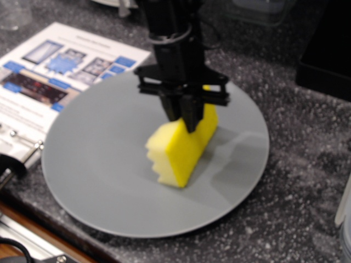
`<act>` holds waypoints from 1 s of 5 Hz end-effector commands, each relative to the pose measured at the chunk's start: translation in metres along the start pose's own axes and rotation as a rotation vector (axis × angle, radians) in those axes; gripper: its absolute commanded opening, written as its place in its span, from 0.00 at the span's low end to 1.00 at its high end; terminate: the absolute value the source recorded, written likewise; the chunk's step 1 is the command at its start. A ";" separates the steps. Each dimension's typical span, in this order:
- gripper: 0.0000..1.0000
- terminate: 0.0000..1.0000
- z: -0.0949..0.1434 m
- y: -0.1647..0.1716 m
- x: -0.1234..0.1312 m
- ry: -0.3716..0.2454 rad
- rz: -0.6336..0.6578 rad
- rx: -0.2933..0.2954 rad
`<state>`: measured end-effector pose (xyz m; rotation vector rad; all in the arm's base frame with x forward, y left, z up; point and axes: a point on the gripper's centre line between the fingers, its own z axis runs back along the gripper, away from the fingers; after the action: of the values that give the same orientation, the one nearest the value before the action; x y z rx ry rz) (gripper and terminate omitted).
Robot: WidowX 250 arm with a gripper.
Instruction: Pick up sponge and wipe plate
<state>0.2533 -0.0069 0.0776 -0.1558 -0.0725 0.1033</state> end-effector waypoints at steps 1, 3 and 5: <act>0.00 0.00 0.011 0.034 0.005 -0.053 -0.012 0.029; 0.00 0.00 0.025 0.091 0.006 -0.055 -0.086 0.126; 0.00 0.00 0.045 0.120 0.012 -0.007 -0.050 0.159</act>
<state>0.2427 0.1105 0.0890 -0.0153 -0.0321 0.0604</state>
